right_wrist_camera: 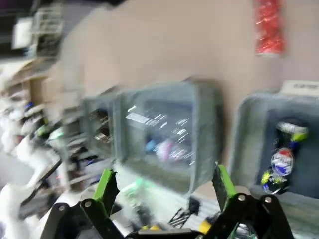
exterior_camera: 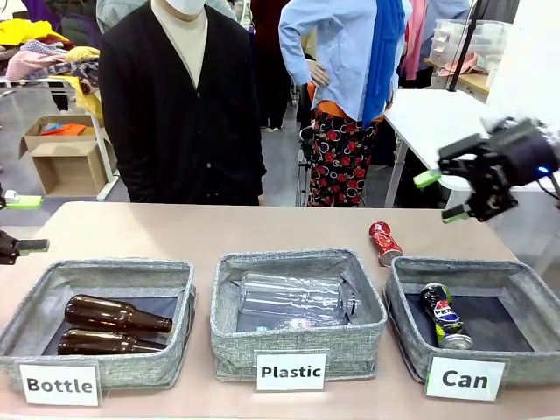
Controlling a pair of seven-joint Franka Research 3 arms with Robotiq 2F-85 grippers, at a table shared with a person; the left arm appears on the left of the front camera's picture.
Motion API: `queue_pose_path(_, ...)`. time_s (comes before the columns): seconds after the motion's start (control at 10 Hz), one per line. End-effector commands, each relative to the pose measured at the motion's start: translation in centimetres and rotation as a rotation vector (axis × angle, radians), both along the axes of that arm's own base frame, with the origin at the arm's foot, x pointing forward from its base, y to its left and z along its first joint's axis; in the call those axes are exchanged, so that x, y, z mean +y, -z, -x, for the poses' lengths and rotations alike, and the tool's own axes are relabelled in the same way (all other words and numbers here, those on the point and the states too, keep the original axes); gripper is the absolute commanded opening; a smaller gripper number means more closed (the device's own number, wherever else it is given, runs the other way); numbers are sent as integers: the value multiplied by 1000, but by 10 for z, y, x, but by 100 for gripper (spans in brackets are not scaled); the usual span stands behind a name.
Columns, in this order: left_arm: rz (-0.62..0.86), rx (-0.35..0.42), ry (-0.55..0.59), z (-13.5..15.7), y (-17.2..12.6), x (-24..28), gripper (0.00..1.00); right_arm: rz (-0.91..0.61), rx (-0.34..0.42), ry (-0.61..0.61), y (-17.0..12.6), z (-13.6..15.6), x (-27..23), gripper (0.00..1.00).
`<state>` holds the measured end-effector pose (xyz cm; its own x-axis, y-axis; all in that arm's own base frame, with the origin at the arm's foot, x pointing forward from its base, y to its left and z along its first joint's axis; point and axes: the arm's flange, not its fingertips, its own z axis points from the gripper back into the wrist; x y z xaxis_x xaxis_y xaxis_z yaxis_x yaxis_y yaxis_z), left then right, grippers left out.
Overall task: Sort the can waste into the basket.
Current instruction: Pick up the can waste from the table and place it in the right Fabric basket.
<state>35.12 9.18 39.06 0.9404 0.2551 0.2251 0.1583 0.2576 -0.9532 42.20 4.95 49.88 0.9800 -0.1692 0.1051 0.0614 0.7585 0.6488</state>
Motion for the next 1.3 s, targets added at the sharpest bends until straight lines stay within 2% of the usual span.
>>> queue_pose_path(0.0,10,-1,-13,0,-4,0,100,356,69,170,10,-56,18,100)
queue_pose_path(0.1,10,-1,-13,0,-4,0,100,464,-20,274,16,-76,31,100)
queue_pose_path(0.3,10,-1,-13,0,-4,0,100,625,-108,257,40,-103,45,100)
queue_pose_path(0.4,10,-1,-13,0,-4,0,100,610,-125,214,47,-103,48,100)
queue_pose_path(0.5,10,-1,-13,0,-4,0,100,426,-185,191,33,-87,44,100)
queue_pose_path(0.6,10,-1,-13,0,-4,0,100,568,-158,202,51,-95,37,100)
queue_pose_path(0.8,10,-1,-13,0,-4,0,100,552,-161,203,53,-96,39,100)
queue_pose_path(0.9,10,-1,-13,0,-4,0,100,650,-194,-82,64,-102,47,100)
queue_pose_path(1.0,10,-1,-13,0,-4,0,100,689,-171,-114,76,-123,48,100)
queue_pose_path(1.2,10,-1,-13,0,-4,0,100,681,-170,-348,98,-151,45,100)
